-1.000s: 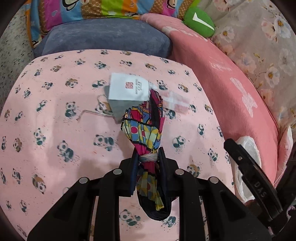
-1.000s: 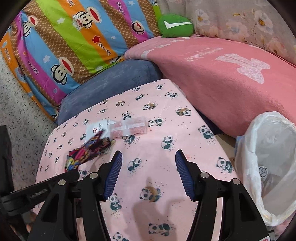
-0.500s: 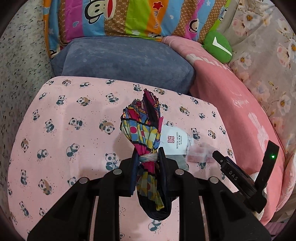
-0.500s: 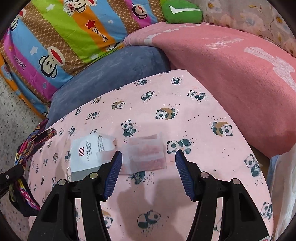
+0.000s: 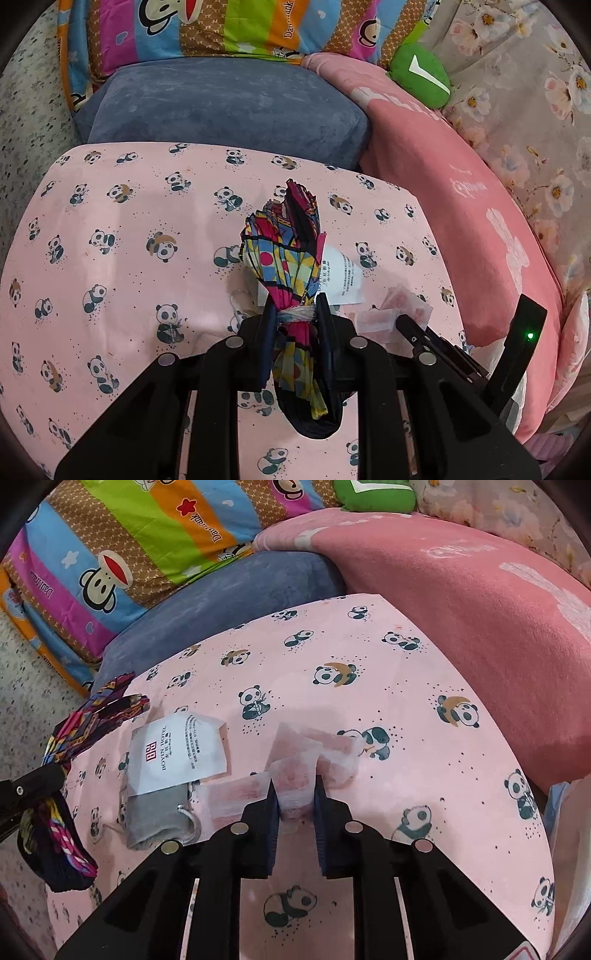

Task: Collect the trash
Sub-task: 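Grasp the colourful folded umbrella with the left tool while the right tool grasps the clear plastic bag, then carry the umbrella and plastic bag over the white bin and open both tools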

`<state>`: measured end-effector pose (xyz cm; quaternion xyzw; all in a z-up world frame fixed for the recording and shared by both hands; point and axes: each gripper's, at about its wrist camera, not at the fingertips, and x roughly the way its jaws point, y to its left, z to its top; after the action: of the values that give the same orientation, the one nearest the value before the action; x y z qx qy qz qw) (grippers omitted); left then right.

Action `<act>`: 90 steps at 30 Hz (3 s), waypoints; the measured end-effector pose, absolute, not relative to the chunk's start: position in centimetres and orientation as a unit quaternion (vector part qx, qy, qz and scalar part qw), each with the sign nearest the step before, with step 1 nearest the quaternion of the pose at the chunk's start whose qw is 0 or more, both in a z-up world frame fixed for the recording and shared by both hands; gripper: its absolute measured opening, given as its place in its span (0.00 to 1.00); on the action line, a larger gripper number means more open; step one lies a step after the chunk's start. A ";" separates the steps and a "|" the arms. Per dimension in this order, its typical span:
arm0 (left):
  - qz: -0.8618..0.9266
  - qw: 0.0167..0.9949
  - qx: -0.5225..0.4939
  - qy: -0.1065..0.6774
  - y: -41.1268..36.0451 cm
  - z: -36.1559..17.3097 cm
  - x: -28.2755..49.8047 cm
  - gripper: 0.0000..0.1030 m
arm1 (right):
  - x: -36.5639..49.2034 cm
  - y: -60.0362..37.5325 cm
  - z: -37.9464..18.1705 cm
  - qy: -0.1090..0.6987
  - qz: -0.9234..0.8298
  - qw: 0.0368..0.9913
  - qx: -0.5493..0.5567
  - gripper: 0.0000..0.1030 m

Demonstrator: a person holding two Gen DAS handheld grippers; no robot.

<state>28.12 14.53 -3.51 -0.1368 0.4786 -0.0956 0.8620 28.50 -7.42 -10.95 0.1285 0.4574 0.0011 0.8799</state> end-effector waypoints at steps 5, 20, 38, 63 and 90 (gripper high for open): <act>-0.112 0.865 -0.130 0.472 12.6 -2.1 26.0 0.20 | 25.1 -8.7 -8.9 0.437 0.004 0.888 0.147 0.15; -0.199 0.874 -0.075 0.436 2.1 3.4 18.2 0.20 | 13.9 -15.9 0.1 0.337 -0.036 0.926 0.167 0.15; -0.290 0.861 0.000 0.417 -10.2 5.9 12.5 0.20 | 5.5 -26.9 3.1 0.272 -0.114 0.931 0.216 0.15; -0.332 0.847 -0.007 0.415 -17.4 5.6 12.0 0.64 | 1.5 -33.5 2.6 0.246 -0.187 0.920 0.241 0.35; -0.251 0.862 -0.046 0.437 -8.7 3.4 14.4 0.64 | 4.8 -27.5 2.1 0.275 -0.132 0.929 0.210 0.43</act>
<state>14.44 -8.74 3.38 -0.0459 0.4375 -0.2509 0.8623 4.76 -27.47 2.14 0.2102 0.2753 -0.1324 0.9287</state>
